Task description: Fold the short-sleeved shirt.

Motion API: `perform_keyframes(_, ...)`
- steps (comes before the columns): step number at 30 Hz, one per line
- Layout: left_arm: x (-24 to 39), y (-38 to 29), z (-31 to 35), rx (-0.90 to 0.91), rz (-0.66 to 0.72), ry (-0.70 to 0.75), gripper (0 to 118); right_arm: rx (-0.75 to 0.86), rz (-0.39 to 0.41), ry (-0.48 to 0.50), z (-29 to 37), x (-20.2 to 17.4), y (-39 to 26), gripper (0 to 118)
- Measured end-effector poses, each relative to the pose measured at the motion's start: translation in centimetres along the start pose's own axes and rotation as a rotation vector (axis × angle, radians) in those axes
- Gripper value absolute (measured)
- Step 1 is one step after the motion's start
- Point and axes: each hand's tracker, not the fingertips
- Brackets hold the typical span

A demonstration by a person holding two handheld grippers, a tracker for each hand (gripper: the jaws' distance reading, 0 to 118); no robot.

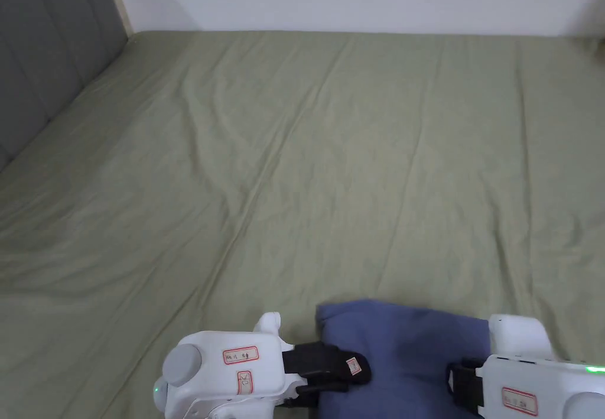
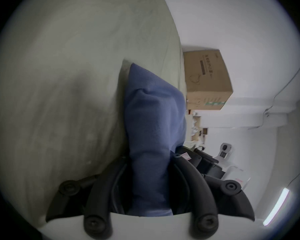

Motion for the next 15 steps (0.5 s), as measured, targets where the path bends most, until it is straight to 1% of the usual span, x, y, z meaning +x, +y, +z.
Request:
perform_keyframes(1,0.4,0.1,0.8,0.006,0.001,0.023,31,0.016,0.004,-0.004,0.5,-0.3,0.1,2)
perform_keyframes(3,1.1,0.3,2.3,0.019,-0.057,0.093,30,0.049,-0.006,0.003,1.3,-0.8,0.5,2)
perform_keyframes(4,2.0,0.2,3.2,0.031,-0.09,0.102,30,0.069,-0.016,0.007,1.6,-1.3,0.7,2)
perform_keyframes(5,2.4,0.3,4.3,0.034,-0.092,0.11,30,0.084,-0.02,0.013,1.8,-1.7,0.9,2)
perform_keyframes(6,2.6,0.6,5.4,0.045,-0.096,0.128,30,0.103,-0.019,0.013,2.0,-2.1,1.0,2)
perform_keyframes(8,1.7,2.6,8.4,0.07,-0.156,0.201,30,0.14,-0.015,-0.011,2.3,-3.3,1.3,2)
perform_keyframes(11,1.6,4.8,13.7,0.123,-0.175,0.351,30,0.195,0.017,-0.058,2.3,-5.0,1.6,2)
perform_keyframes(13,2.2,6.0,17.6,0.146,-0.214,0.454,30,0.222,0.017,-0.077,2.3,-6.0,1.6,2)
perform_keyframes(14,2.4,6.8,19.7,0.161,-0.238,0.541,30,0.227,0.015,-0.069,2.2,-6.3,1.6,2)
perform_keyframes(15,2.8,7.5,21.3,0.161,-0.3,0.657,30,0.237,0.008,-0.06,2.1,-6.5,1.6,2)
